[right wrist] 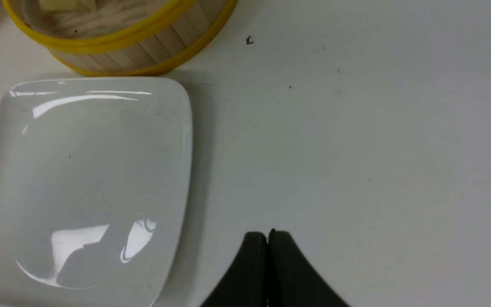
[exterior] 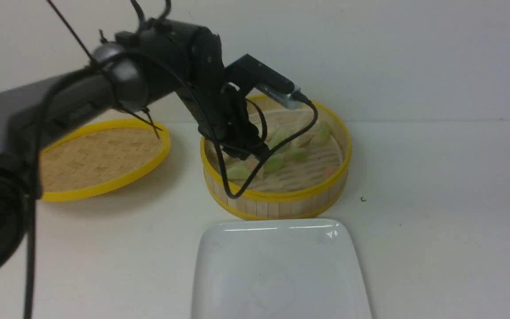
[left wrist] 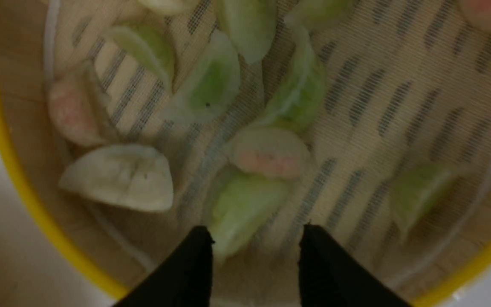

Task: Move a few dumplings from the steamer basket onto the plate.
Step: Use the left arm to grab a dumpling from the steamer

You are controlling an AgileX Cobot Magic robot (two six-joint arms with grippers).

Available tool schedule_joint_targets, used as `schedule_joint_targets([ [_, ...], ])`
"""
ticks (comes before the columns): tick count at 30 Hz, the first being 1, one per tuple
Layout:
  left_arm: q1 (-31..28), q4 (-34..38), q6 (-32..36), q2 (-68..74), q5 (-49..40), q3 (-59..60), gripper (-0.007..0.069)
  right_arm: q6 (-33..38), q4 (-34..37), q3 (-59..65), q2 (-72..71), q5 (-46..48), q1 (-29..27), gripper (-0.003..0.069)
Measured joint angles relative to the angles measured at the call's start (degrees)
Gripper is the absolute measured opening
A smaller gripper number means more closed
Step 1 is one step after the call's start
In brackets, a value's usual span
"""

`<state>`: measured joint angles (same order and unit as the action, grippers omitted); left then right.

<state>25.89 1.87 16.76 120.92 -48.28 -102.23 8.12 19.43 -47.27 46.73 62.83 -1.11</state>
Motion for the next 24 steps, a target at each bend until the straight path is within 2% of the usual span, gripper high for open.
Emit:
schedule_joint_targets([
  [2,0.06,-1.44,0.00,3.70,1.34,-1.48,0.0338,0.00,0.00,0.00,0.00,0.00,0.00,-0.0013],
  [6,0.06,-4.31,0.02,7.11,2.07,-2.56,0.0364,0.00,0.18,0.00,0.00,-0.05,0.00,-0.0013],
  [17,0.50,-3.57,1.03,8.64,2.08,-3.34,0.0363,-0.04,0.68,0.00,0.00,-0.37,0.00,-0.0013],
  [21,1.86,-4.87,5.12,9.42,1.59,-3.41,0.0346,-0.13,0.86,0.00,0.00,-0.47,0.00,-0.0013],
  [24,2.56,-5.99,5.53,9.42,1.59,-3.52,0.0329,-0.13,1.07,0.00,0.00,-0.47,0.00,-0.0013],
])
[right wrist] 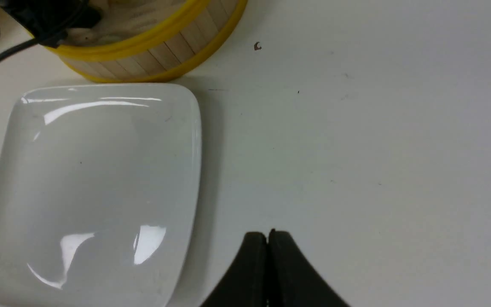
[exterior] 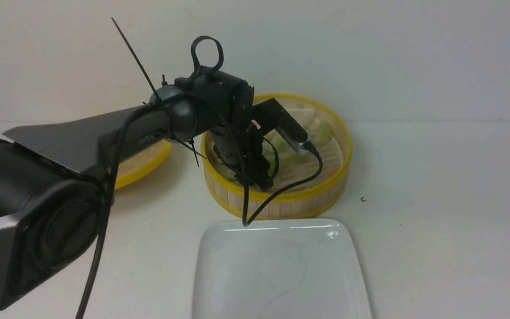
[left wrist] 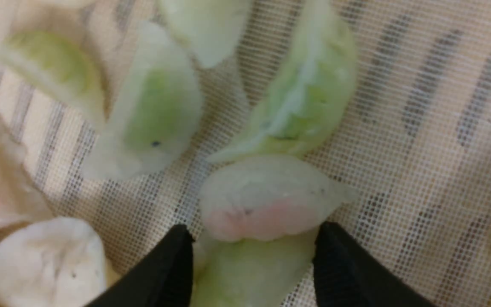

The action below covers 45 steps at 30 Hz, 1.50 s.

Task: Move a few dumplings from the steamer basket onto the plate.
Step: Use the left arm to grab a dumpling from the steamer

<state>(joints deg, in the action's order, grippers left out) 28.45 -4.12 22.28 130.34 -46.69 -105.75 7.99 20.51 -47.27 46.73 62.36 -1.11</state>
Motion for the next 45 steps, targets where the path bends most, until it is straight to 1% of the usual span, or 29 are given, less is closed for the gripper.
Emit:
schedule_joint_targets([
  [3,0.34,-0.68,-1.22,0.05,-0.51,-0.06,0.0318,0.00,0.14,0.00,0.00,0.00,0.00,-0.0013],
  [5,0.62,-1.34,-4.69,0.05,-1.79,-0.64,0.0318,0.00,0.15,0.00,0.00,0.05,0.00,-0.0013],
  [6,0.67,-1.51,-5.01,0.05,-2.03,-0.73,0.0318,0.00,0.15,0.00,0.00,0.05,0.00,-0.0013],
  [7,0.76,-2.06,-7.99,-0.20,-5.22,-1.92,0.0318,0.00,0.19,0.00,0.00,0.05,0.00,-0.0013],
  [9,0.81,-2.44,-10.25,-1.13,-9.48,-3.69,0.0317,0.00,0.19,0.00,0.00,0.05,0.00,-0.0013],
  [10,0.81,-2.60,-11.23,-2.36,-12.42,-5.18,0.0303,0.00,0.19,0.00,0.00,0.05,0.00,-0.0013],
  [11,0.81,-2.73,-11.70,-3.84,-14.51,-6.24,0.0264,0.00,0.19,0.00,0.00,0.05,0.00,-0.0013],
  [12,0.81,-2.77,-11.97,-4.94,-16.66,-7.30,0.0200,0.00,0.19,0.00,0.00,0.05,0.00,-0.0013],
  [13,0.81,-2.71,-12.06,-7.91,-19.62,-8.70,0.0109,0.00,0.19,0.00,0.00,0.05,0.00,-0.0013],
  [14,0.85,-2.31,-12.12,-10.34,-21.17,-9.38,0.0061,0.00,0.19,0.00,0.00,0.05,0.00,-0.0013],
  [16,0.85,-0.66,-12.45,-14.22,-22.52,-9.47,0.0017,0.00,0.32,0.00,0.00,-0.08,0.00,-0.0013],
  [18,0.85,1.80,-12.65,-17.63,-22.67,-8.22,0.0004,0.00,0.68,0.00,0.00,-0.35,0.00,-0.0013],
  [21,1.22,9.65,-12.70,-24.08,-23.61,0.62,-0.0006,0.00,1.50,0.00,0.00,-1.13,0.00,-0.0013],
  [22,1.83,12.51,-12.09,-25.76,-23.68,5.54,-0.0006,0.12,1.64,0.00,0.00,-1.26,0.00,-0.0013],
  [25,3.84,16.14,-11.29,-26.71,-23.74,14.69,-0.0006,0.76,1.91,0.00,0.00,-1.26,0.00,-0.0013],
  [29,6.38,18.70,-10.82,-25.49,-22.11,22.43,-0.0006,1.27,1.95,0.00,0.00,-1.26,0.00,-0.0013],
  [33,8.42,19.21,-10.38,-23.16,-18.32,25.27,0.0010,2.08,2.11,0.00,0.00,-1.26,0.00,-0.0013],
  [35,9.26,19.33,-10.38,-21.19,-16.33,25.52,0.0066,2.41,2.14,0.00,0.00,-1.26,0.00,-0.0013],
  [37,9.31,19.33,-10.38,-19.85,-15.16,25.59,0.0155,2.66,2.14,0.00,0.00,-1.26,0.00,-0.0013],
  [38,9.31,19.33,-10.38,-19.61,-14.91,25.59,0.0174,2.78,2.14,0.00,0.00,-1.26,0.00,-0.0013],
  [39,9.31,19.28,-10.38,-19.29,-14.24,25.45,0.0232,2.90,2.14,0.00,0.00,-1.26,0.00,-0.0013],
  [40,9.31,19.20,-10.38,-19.23,-14.19,25.39,0.0251,2.89,2.14,0.00,0.00,-1.26,0.00,-0.0013],
  [41,9.31,18.57,-10.38,-19.23,-14.29,24.31,0.0302,2.96,2.14,0.00,0.00,-1.26,0.00,-0.0013],
  [43,9.31,15.40,-10.52,-19.46,-14.35,20.85,0.0334,2.96,2.14,0.00,0.00,-1.26,0.00,-0.0013],
  [44,9.31,13.03,-10.88,-19.69,-14.28,18.75,0.0332,2.96,2.14,0.00,0.00,-1.28,0.00,-0.0013],
  [45,9.31,12.51,-11.08,-19.71,-14.28,18.31,0.0332,2.96,2.14,0.00,0.00,-1.33,0.00,-0.0013],
])
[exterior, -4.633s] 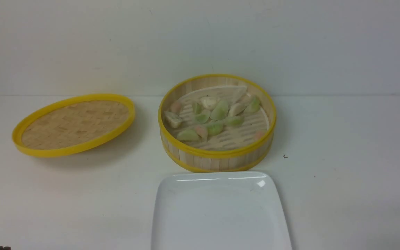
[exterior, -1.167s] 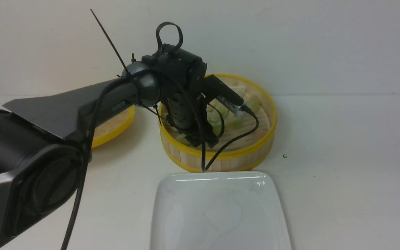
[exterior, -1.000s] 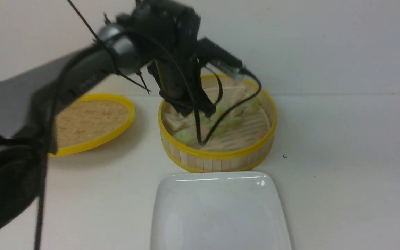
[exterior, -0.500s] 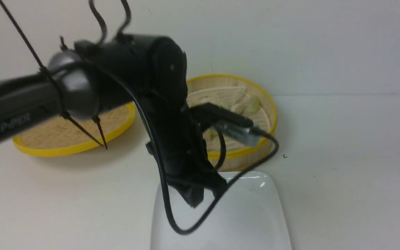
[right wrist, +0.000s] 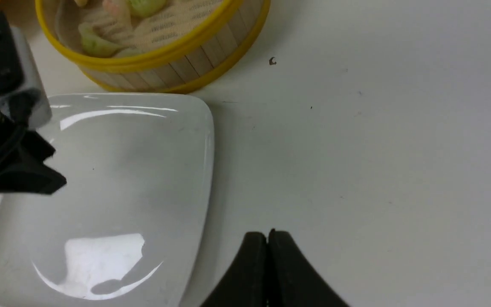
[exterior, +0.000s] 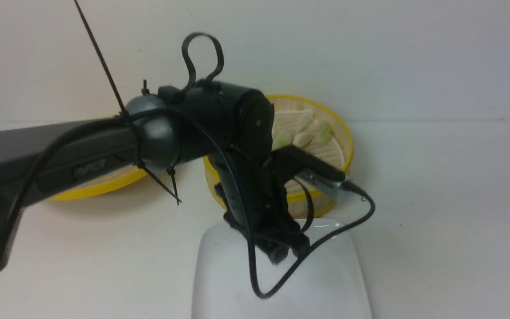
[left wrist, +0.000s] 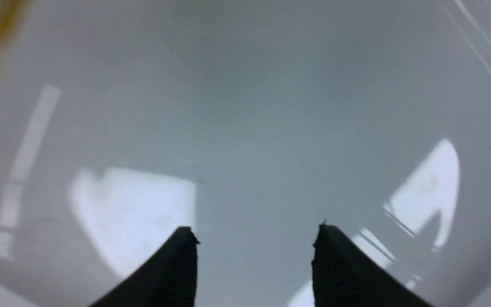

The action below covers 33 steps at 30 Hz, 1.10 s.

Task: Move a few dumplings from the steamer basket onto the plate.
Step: Use the left arm to grab a dumpling from the steamer

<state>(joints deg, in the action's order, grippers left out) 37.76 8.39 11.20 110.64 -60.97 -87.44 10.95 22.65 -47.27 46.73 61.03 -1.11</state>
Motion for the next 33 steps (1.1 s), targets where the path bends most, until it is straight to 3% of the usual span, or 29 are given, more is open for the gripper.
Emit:
schedule_joint_targets([
  [2,-0.62,-6.41,-1.13,-0.53,1.58,-5.49,0.0305,0.00,0.00,0.00,0.00,-0.01,0.00,-0.0013],
  [5,-2.80,-10.32,-2.34,-0.12,6.33,-10.34,0.0271,0.19,0.23,0.00,0.00,-0.07,0.00,-0.0013],
  [9,-6.02,-10.23,-2.31,3.35,8.52,-14.57,0.0272,0.18,0.83,0.00,0.00,0.03,0.00,-0.0013],
  [18,-9.19,-9.26,-0.35,17.10,6.76,-21.14,0.0414,0.18,0.90,0.00,0.00,0.05,0.00,-0.0013],
  [23,-9.19,-8.39,-0.49,19.31,2.93,-22.54,0.0428,0.18,0.95,0.00,0.00,0.05,0.00,-0.0013],
  [30,-9.19,-8.39,-6.42,19.71,-1.15,-23.06,0.0428,0.18,1.60,0.00,0.00,0.05,0.00,-0.0013],
  [33,-9.19,-8.39,-6.92,19.76,-1.82,-23.06,0.0394,0.18,1.74,0.00,0.00,0.05,0.00,-0.0013],
])
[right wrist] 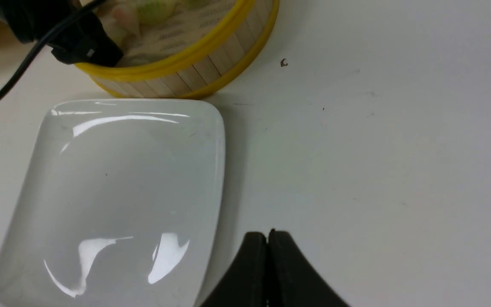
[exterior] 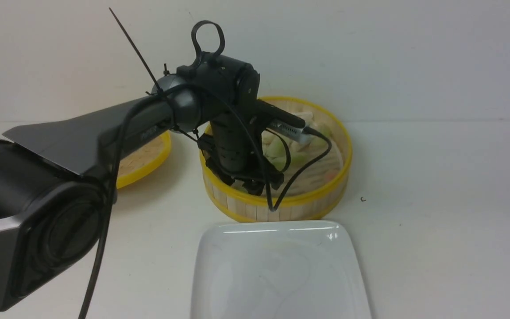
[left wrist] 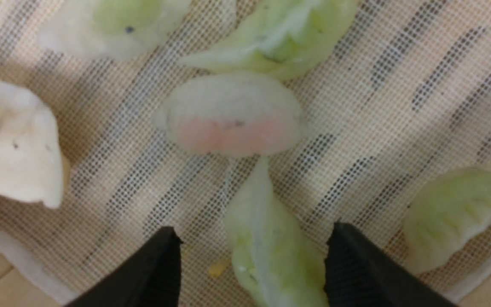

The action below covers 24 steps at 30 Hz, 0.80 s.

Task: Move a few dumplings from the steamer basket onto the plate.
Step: Use the left arm to grab a dumpling from the steamer, then use the left arm to put the dumpling into the plate

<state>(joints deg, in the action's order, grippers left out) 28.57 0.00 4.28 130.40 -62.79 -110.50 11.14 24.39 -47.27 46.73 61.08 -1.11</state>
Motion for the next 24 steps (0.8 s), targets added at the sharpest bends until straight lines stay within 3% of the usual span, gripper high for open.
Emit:
schedule_joint_targets([
  [2,0.00,0.47,-0.07,0.00,-0.37,0.00,0.0288,0.00,0.05,0.00,0.00,0.00,0.00,-0.0013],
  [3,0.00,0.69,-0.07,0.00,-0.37,0.00,0.0274,0.00,0.05,0.00,0.00,0.00,0.00,-0.0013],
  [4,0.00,1.43,-0.01,0.00,-0.37,0.00,0.0191,0.00,0.05,0.00,0.00,0.00,0.00,-0.0013],
  [10,0.00,3.06,0.69,0.18,-2.65,-3.91,0.0186,0.00,0.12,0.00,0.00,0.17,0.00,-0.0013],
  [17,0.00,3.86,-0.37,-3.14,-7.34,-16.94,0.0148,0.00,0.19,0.00,0.00,1.14,0.00,-0.0013],
  [24,0.17,11.51,-1.48,-16.11,-7.56,-5.43,0.0148,0.00,0.19,0.00,0.00,1.33,0.00,-0.0013],
])
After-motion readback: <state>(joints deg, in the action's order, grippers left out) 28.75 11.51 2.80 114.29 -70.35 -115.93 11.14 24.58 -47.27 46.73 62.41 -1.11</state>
